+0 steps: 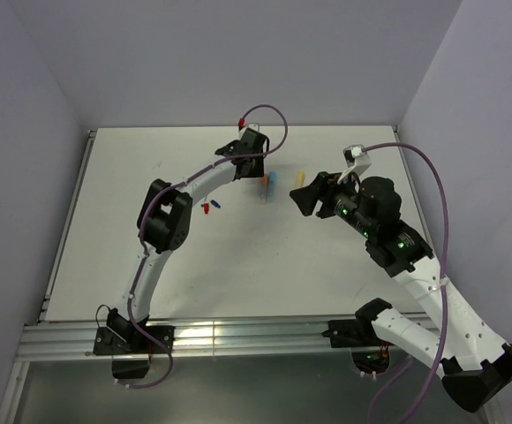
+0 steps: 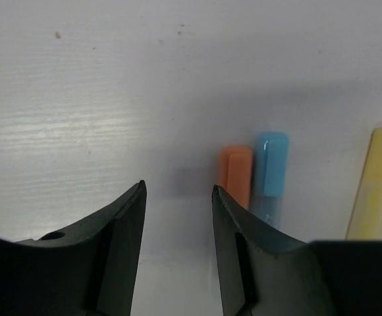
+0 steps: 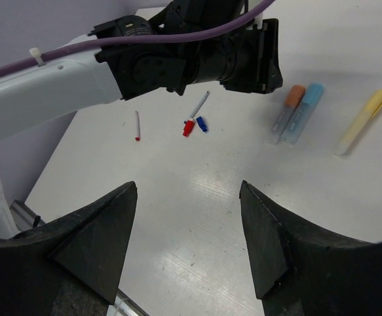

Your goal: Insert the pens into the pen caps

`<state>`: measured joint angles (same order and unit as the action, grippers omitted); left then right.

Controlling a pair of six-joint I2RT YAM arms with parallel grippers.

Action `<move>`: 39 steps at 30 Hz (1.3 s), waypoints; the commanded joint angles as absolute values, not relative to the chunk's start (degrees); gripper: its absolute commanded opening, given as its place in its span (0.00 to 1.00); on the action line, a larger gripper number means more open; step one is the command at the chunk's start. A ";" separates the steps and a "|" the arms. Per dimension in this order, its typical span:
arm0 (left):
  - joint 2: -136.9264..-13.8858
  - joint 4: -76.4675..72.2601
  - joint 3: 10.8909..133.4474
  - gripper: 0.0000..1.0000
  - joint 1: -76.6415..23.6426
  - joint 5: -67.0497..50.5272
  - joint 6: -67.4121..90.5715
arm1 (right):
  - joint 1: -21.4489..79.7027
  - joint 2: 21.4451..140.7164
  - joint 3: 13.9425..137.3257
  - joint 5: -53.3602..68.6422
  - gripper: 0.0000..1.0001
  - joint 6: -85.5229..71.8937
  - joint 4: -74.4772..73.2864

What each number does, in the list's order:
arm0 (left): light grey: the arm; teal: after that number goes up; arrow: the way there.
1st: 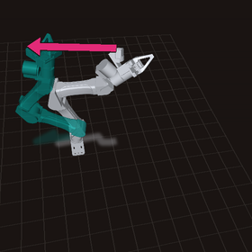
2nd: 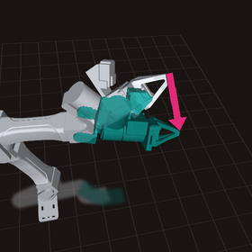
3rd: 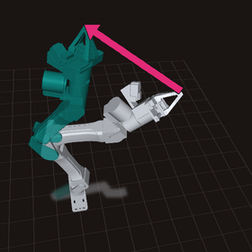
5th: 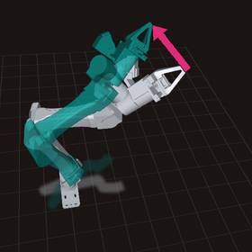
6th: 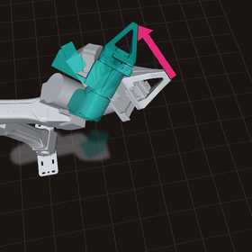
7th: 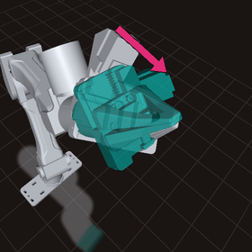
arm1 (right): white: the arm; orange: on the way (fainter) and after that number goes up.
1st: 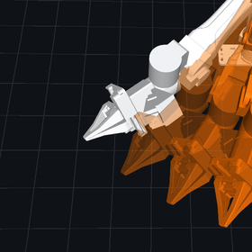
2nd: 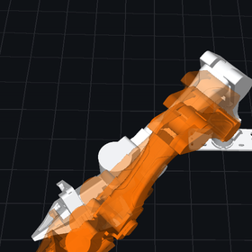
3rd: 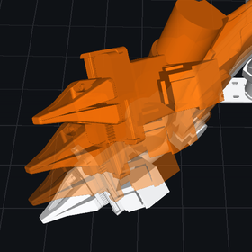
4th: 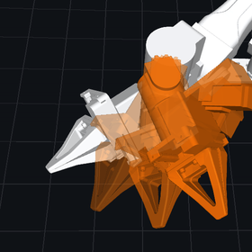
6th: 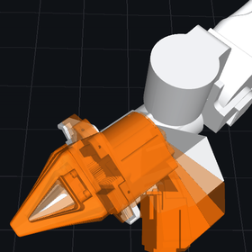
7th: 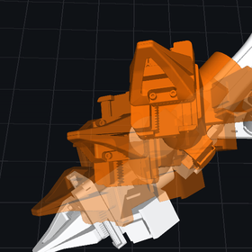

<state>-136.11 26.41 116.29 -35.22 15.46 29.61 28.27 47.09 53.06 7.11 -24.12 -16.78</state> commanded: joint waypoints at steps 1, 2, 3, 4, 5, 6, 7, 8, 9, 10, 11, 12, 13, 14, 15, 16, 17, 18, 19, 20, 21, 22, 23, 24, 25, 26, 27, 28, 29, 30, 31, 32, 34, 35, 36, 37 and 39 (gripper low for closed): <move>-127.01 24.96 113.39 0.48 -34.98 19.86 29.44 | 27.69 46.41 52.73 7.21 0.72 -23.12 -15.38; -125.17 25.57 112.86 0.48 -34.81 20.56 29.79 | 27.60 46.41 52.73 7.29 0.72 -23.20 -15.29; -124.29 26.27 112.33 0.48 -34.37 22.05 30.32 | 27.60 46.41 52.73 7.38 0.72 -23.12 -15.38; -123.32 27.15 110.58 0.47 -34.19 22.67 31.19 | 27.60 46.49 52.65 7.47 0.72 -23.20 -15.29; -121.05 27.51 109.44 0.47 -34.02 23.89 31.90 | 27.60 46.49 52.65 7.56 0.72 -23.12 -15.29; -119.89 28.03 108.12 0.46 -33.84 26.95 32.51 | 27.60 46.58 52.56 7.82 0.71 -23.12 -15.29; -118.58 29.34 105.41 0.44 -33.75 29.42 34.26 | 27.60 46.58 52.56 7.91 0.71 -23.20 -15.38; -116.30 30.83 104.16 0.42 -33.66 31.71 35.84 | 27.60 46.67 52.47 8.17 0.71 -23.12 -15.38; -115.24 32.42 102.93 0.40 -33.31 36.25 37.69 | 27.60 46.84 52.47 8.43 0.71 -23.12 -15.38; -114.18 34.08 100.66 0.39 -32.96 37.34 41.45 | 27.51 47.02 52.47 9.05 0.71 -23.12 -15.29; -112.08 36.71 99.16 0.39 -31.65 38.14 43.14 | 27.51 47.37 52.73 9.23 0.70 -23.12 -15.47; -110.93 37.61 97.57 0.39 -30.86 39.01 44.72 | 27.60 47.63 52.73 9.49 0.70 -23.12 -15.56; -109.87 38.92 94.25 0.38 -29.98 40.68 47.96 | 27.51 47.72 52.82 10.10 0.70 -23.12 -15.73; -107.60 40.68 92.39 0.38 -28.23 41.74 49.64 | 27.60 47.90 53.00 10.28 0.69 -23.03 -15.82; -106.27 40.95 90.20 0.38 -27.26 42.27 50.96 | 27.60 48.07 53.00 10.63 0.69 -23.03 -15.82; -104.95 40.96 85.56 0.39 -26.29 42.45 52.89 | 27.60 48.16 53.09 10.98 0.69 -23.03 -15.91; -102.24 40.70 83.08 0.39 -23.93 42.02 53.61 | 27.51 48.16 53.26 11.16 0.68 -23.03 -16.00; -100.91 39.65 80.62 0.38 -22.60 41.49 54.31 | 27.60 48.43 53.26 11.25 0.68 -22.94 -16.08; -99.59 38.59 75.72 0.38 -21.28 39.40 54.66 | 27.60 48.34 53.44 11.42 0.68 -22.94 -16.17; -97.23 37.37 73.50 0.38 -18.57 38.33 54.67 | 27.60 48.43 53.52 11.77 0.68 -22.94 -16.26; -96.25 36.14 71.30 0.38 -17.24 37.02 54.49 | 27.51 48.43 53.53 11.95 0.67 -22.94 -16.26; -95.54 33.77 68.06 0.37 -16.10 35.78 53.88 | 27.60 48.51 53.44 12.13 0.67 -22.94 -16.26; -94.84 33.14 66.98 0.37 -13.91 33.94 53.70 | 27.60 48.52 53.35 12.30 0.67 -22.94 -16.17; -94.83 32.70 66.28 0.37 -13.02 33.49 53.61 | 27.60 48.60 53.52 12.65 0.67 -23.03 -16.17; -94.92 32.00 65.57 0.37 -12.49 33.31 53.27 | 27.60 48.60 53.44 12.74 0.67 -22.94 -16.17; -95.53 31.64 65.48 0.37 -11.96 32.53 53.09 | 27.60 48.52 53.26 12.83 0.66 -23.03 -16.08; -95.97 31.47 65.74 0.37 -11.78 32.26 52.91 | 27.60 48.52 53.35 12.92 0.66 -23.03 -16.17; -96.85 30.86 65.83 0.37 -11.69 31.91 52.82 | 27.60 48.52 53.44 12.92 0.66 -23.03 -16.17; -97.38 30.59 66.09 0.37 -11.69 31.12 52.65 | 27.51 48.43 53.44 12.92 0.66 -22.94 -16.26; -97.73 30.32 66.44 0.38 -11.60 30.85 52.65 | 27.51 48.43 53.44 12.83 0.66 -22.94 -16.35; -98.34 29.97 66.62 0.38 -11.60 30.59 52.73 | 27.60 48.25 53.35 12.92 0.66 -22.94 -16.35; -98.52 29.71 66.71 0.38 -11.60 30.32 52.82 | 27.60 47.99 53.26 12.92 0.66 -22.94 -16.35; -99.22 29.36 66.97 0.40 -11.60 30.06 52.82 | 27.60 47.81 53.17 12.83 0.66 -22.85 -16.35; -99.66 29.44 67.15 0.41 -11.60 30.06 52.82 | 27.51 47.73 53.09 12.83 0.66 -22.85 -16.35; -100.02 29.62 67.76 0.40 -11.51 30.15 52.91 | 27.60 47.81 53.00 12.83 0.66 -22.94 -16.35; -100.80 29.79 67.94 0.40 -11.25 30.23 53.17 | 27.60 47.90 53.00 12.92 0.66 -22.85 -16.35; -101.16 28.83 67.85 0.40 -10.99 29.28 52.65 | 27.60 47.99 53.00 13.01 0.66 -22.85 -16.26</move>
<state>-100.18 30.79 65.84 -11.42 30.74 52.05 27.97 48.60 52.90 12.60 -24.08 -16.88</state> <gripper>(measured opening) 0.401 0.658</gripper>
